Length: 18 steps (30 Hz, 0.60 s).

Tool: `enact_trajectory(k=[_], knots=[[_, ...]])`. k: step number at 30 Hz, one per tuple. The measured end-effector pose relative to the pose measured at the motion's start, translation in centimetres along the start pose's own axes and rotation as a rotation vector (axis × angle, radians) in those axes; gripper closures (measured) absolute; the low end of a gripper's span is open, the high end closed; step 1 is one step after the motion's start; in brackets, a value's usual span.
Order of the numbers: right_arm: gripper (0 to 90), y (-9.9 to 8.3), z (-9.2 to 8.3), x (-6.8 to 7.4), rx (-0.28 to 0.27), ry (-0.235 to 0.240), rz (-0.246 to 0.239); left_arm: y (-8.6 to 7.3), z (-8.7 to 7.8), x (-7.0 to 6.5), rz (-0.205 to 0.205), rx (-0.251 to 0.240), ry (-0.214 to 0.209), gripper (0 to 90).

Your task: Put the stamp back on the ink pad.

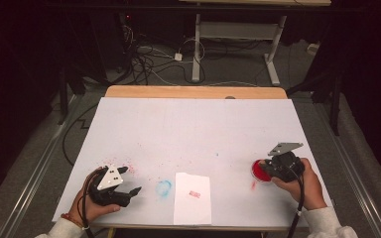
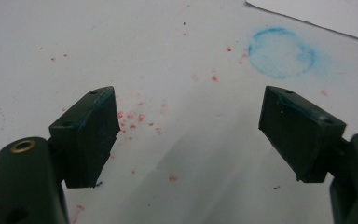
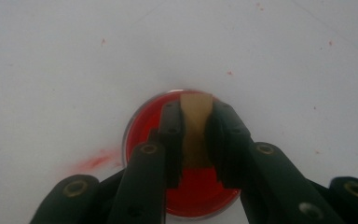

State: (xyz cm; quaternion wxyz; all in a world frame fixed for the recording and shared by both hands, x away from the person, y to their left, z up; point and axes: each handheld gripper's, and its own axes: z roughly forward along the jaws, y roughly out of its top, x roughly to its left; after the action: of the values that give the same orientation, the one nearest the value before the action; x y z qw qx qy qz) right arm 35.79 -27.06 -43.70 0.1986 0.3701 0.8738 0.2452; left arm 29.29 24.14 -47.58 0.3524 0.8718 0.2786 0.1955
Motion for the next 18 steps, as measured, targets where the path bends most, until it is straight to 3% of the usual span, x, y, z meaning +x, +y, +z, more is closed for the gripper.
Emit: enact_trajectory(k=[11,12,18], knots=[[76.2,0.2,0.8,-0.1,0.018,0.010,0.007,0.0,0.1,0.0,0.005,0.005,-0.005,19.3],[76.4,0.3,0.8,-0.2,0.029,0.015,-0.009,0.0,0.1,0.0,0.005,0.005,-0.005,19.3],[76.5,0.7,-0.4,-0.3,0.079,0.040,-0.018,0.0,0.2,0.0,0.003,0.007,-0.009,19.3]])
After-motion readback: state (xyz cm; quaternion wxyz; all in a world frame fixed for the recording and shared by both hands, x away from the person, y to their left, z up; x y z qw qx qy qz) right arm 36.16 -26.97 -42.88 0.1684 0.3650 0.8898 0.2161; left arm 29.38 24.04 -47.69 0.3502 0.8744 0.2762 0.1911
